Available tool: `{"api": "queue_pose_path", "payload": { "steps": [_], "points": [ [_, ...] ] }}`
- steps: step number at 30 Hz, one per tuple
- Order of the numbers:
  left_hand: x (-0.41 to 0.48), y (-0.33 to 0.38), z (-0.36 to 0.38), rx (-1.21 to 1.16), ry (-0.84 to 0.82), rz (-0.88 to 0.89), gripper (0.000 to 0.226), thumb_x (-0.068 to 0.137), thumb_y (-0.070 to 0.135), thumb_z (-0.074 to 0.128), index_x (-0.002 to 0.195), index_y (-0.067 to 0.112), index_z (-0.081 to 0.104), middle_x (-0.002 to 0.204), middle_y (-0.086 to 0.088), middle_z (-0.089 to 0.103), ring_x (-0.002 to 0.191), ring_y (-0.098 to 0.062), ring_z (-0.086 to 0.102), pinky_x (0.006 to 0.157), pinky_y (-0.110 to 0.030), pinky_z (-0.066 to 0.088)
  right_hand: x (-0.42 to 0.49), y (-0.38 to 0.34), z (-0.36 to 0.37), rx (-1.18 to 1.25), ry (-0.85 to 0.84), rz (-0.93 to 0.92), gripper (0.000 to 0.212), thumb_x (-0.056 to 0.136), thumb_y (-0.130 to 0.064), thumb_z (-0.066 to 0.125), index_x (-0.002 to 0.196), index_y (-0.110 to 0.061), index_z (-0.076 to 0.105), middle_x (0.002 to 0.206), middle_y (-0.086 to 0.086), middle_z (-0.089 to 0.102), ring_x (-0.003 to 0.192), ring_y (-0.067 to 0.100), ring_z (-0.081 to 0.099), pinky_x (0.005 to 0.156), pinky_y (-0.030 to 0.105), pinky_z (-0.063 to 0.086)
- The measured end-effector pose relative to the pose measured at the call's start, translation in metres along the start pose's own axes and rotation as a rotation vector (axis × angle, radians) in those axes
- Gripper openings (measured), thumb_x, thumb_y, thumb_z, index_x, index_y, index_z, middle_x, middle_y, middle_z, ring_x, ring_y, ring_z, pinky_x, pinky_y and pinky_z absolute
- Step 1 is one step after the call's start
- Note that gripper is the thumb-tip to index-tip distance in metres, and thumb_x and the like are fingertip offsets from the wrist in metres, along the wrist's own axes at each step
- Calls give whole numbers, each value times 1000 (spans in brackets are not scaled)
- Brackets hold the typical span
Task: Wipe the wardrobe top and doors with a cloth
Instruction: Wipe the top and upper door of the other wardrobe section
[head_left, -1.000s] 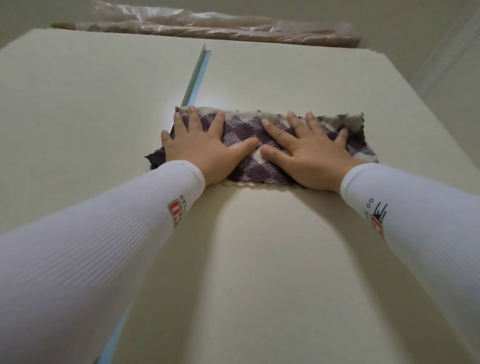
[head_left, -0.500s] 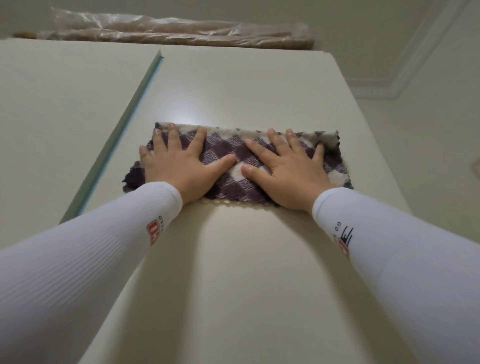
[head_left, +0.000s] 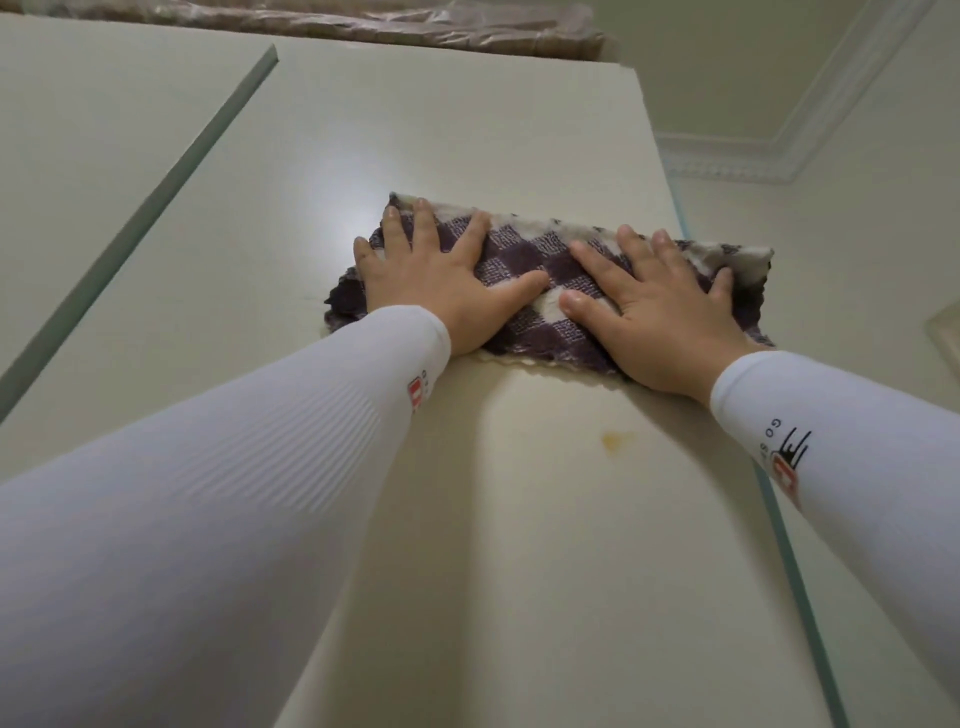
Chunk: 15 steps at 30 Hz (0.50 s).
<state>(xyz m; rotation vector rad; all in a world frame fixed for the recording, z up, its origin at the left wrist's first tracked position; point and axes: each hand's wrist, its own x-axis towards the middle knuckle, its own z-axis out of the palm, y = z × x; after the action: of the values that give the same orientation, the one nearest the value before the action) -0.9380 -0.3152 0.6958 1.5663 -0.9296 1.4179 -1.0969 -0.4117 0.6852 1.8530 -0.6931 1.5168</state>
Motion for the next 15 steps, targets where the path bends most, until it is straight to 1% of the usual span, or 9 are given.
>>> {"api": "queue_pose_path", "payload": {
  "steps": [4,9,13,15],
  "points": [
    [-14,0,0,-5,9,-1,93,61,90,13,142,46,5,156,-8,0,142,-32,-6,109,-56,0,-14,0,3,-9,-8,0,59,84,-71,14,140,-55,3,157,-10,-6,142,14,-12,107,62,-6],
    [-38,-6,1,-16,3,17,92,63,90,13,143,45,4,156,-8,-4,141,-33,-8,109,-56,-2,-41,-7,9,-15,29,8,61,82,-72,10,140,-56,3,157,-10,-5,142,14,-11,106,63,-5],
    [-66,-12,0,-42,-38,14,92,64,89,12,143,44,2,156,-9,-7,141,-33,-11,109,-56,-4,-65,-19,11,-24,-4,11,60,84,-72,12,141,-53,4,157,-8,-4,142,15,-10,106,63,-6],
    [-82,-16,0,-52,-49,9,91,64,89,12,143,44,1,156,-9,-9,141,-33,-13,109,-55,-5,-82,-25,12,-19,-13,24,63,82,-72,10,141,-53,3,157,-8,-5,142,15,-10,107,62,-6]
  ]
}}
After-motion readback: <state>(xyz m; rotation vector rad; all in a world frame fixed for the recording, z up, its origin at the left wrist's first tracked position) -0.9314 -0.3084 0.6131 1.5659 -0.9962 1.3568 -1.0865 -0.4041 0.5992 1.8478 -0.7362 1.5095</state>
